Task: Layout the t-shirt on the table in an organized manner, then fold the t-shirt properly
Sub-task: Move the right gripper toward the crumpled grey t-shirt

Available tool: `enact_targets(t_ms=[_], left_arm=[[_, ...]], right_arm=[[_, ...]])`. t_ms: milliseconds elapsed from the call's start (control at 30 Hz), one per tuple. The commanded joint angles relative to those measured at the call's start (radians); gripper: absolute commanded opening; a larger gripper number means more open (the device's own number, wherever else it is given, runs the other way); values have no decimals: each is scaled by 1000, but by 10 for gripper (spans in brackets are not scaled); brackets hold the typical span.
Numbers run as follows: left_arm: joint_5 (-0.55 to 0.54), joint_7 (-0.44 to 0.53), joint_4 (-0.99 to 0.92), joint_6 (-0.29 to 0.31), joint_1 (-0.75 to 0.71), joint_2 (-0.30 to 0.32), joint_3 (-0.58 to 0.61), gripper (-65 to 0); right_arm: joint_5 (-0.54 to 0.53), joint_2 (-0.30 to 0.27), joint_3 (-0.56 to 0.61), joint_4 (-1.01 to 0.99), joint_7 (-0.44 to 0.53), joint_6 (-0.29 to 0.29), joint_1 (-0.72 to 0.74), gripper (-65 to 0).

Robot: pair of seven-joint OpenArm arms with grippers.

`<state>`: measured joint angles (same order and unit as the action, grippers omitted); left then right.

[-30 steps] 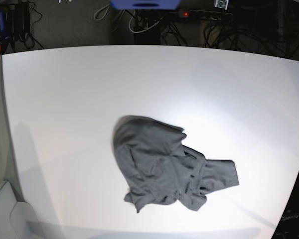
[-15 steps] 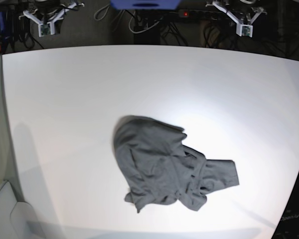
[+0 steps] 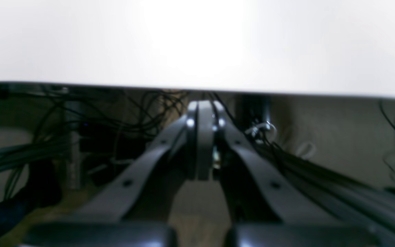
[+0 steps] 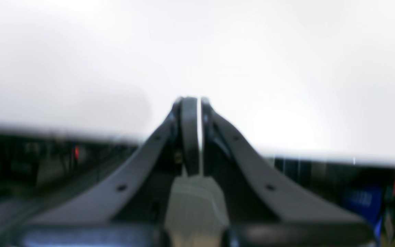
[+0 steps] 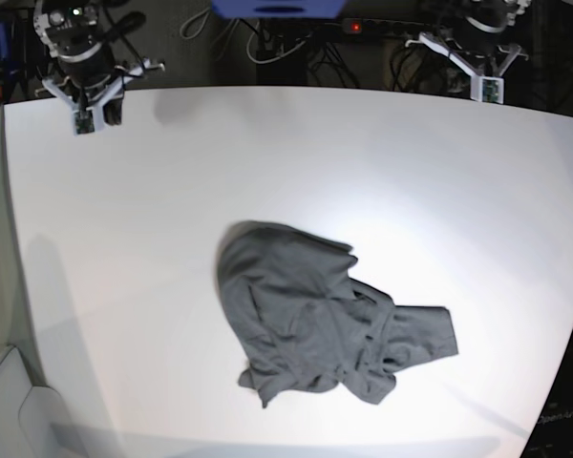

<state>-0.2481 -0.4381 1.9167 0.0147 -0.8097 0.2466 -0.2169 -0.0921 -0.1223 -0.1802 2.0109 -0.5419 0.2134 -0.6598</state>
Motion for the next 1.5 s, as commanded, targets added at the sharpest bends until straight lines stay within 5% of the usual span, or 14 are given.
enact_targets(t_ms=[0,267,500,867,1200,1467], left_arm=[[0,23,13,-3,10,4,-8,-647],[0,22,8,-3,111,3,-9,-647],[-1,22,8,-3,138,3,-6,-647],[-1,22,7,-3,140,3,-2,-647],[-1,22,-1,-3,172,1,-2,-646],[-1,22,-101,-3,230,1,-2,-646]], right_arm=[[-4,-6,0,17,-8,8,16,-650],[-7,-4,1,18,-139,10,186,-650],[-8,-4,41,21,-155,50,217,-650],[-2,102,63,21,-166,87,257,-650],[-5,102,64,21,-350,90,423,-650],[-1,98,66,17,-372,90,484,-650]])
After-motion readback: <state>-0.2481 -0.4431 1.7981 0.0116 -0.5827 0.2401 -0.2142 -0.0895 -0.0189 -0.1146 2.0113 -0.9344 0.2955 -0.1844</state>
